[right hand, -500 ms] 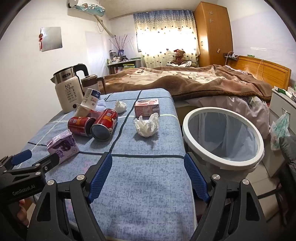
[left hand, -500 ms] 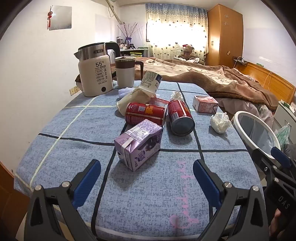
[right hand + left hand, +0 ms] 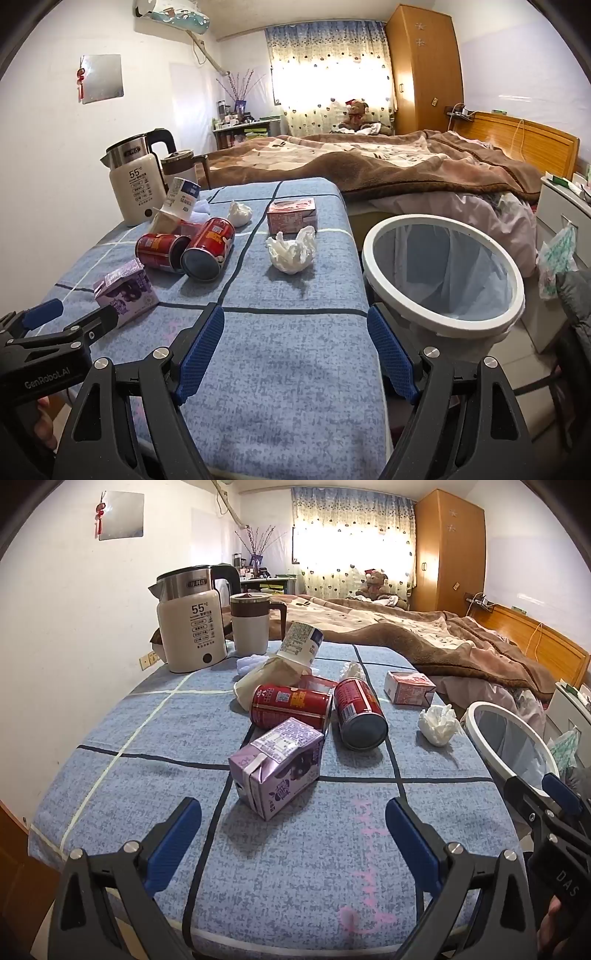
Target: Collect trash
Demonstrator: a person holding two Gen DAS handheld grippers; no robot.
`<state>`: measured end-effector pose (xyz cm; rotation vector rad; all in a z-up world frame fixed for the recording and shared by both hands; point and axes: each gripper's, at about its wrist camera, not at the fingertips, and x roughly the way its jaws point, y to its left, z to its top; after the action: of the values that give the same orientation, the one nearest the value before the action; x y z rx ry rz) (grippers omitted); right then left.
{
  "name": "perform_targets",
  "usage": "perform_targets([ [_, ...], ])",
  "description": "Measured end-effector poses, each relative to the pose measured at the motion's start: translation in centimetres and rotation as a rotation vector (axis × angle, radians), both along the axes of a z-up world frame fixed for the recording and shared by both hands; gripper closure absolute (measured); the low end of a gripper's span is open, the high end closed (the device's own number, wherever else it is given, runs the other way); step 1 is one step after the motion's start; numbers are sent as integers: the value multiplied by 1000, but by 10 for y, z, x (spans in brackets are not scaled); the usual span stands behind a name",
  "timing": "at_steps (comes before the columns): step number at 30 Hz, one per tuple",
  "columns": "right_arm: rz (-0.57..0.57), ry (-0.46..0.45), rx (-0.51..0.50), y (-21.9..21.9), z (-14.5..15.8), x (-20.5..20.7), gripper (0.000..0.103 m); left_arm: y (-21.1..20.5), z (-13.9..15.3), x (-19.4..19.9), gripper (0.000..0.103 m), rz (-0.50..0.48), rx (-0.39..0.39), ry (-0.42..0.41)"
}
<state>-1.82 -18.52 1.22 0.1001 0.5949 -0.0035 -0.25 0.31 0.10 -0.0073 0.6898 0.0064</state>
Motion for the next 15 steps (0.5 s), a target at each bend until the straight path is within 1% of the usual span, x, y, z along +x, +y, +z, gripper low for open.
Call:
perform_targets([
  [15,-7,-3,-5,-2,-1,-2,23,-3,3,-2,2,-7,2,-4],
])
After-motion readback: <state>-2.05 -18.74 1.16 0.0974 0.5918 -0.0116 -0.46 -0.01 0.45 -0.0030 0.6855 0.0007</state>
